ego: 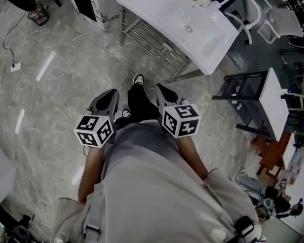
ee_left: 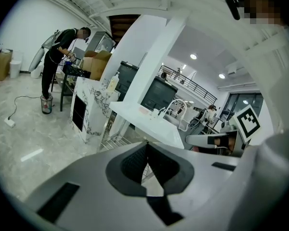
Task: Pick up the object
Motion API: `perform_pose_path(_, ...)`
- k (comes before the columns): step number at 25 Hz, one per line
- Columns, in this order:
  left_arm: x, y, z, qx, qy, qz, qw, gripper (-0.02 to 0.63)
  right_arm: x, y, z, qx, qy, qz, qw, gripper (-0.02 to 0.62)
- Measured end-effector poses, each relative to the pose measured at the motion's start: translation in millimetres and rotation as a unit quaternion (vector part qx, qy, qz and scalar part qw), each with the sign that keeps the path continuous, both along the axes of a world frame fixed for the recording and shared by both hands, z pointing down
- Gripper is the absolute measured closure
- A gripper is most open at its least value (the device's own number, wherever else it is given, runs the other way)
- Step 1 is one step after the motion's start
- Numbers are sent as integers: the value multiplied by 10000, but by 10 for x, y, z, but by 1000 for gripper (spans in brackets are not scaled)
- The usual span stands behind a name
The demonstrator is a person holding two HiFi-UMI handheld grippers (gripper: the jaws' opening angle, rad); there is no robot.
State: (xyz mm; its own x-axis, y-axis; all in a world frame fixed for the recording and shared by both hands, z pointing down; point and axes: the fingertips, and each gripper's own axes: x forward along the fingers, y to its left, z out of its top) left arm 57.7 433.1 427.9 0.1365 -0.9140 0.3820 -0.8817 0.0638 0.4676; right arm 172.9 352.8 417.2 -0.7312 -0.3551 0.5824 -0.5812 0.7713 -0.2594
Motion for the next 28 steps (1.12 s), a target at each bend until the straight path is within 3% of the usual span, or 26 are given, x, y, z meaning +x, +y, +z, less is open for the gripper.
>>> perform_pose_path(12,-307,-647,-14,-49,-15,131,9999,603,-338,-691,-30,-66,-233,17,9997,586)
perform_pose_path(28,-821,-2168,-12,-184,145,329,9992,603,-875,-2148,-1,-249,-127,65,9996,586)
